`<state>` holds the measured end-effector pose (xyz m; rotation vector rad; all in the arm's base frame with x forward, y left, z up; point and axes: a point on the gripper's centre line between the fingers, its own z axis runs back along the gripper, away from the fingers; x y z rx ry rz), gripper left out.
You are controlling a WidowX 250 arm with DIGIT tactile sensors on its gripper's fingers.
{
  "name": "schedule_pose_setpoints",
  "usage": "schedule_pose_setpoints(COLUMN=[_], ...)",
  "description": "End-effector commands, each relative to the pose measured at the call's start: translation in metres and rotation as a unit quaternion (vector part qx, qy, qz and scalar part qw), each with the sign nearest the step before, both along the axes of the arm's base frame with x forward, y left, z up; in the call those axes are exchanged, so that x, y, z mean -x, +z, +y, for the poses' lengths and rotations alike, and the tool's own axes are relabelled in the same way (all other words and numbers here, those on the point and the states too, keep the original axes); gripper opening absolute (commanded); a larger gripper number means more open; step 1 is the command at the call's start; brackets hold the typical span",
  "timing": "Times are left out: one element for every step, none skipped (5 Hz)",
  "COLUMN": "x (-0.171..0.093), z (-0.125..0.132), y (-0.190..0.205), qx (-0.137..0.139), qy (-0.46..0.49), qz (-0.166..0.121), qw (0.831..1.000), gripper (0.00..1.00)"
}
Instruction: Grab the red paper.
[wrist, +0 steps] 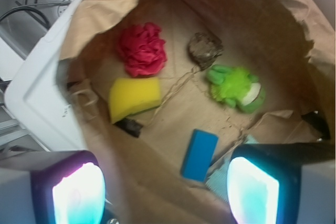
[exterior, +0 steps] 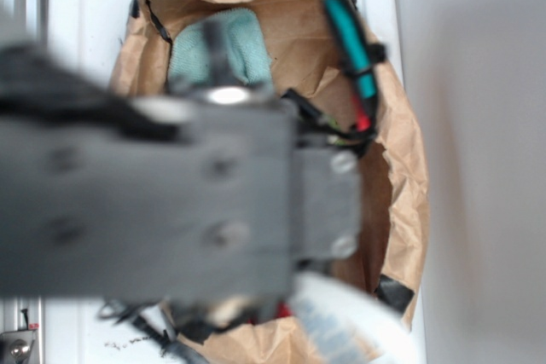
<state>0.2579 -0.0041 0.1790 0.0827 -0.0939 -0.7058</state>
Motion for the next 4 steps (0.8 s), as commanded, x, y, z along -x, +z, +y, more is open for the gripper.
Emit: schedule_pose_setpoints(x=[-0.029,0.006,0.011,0.011], z=[0.013,-0.006,-0.007,-0.007], y=[-0.006,-0.033,-0.038,-0.038], qx=[0.012,0.014,-0.027,-0.027], qy=[0.003,-0.071,-0.012,-0.012], qz=[-0.004,-0.015,-0.030,-0.030], qw=[1.000,0.997,0.999,0.999], gripper=[1.00,1.00,1.00,1.00])
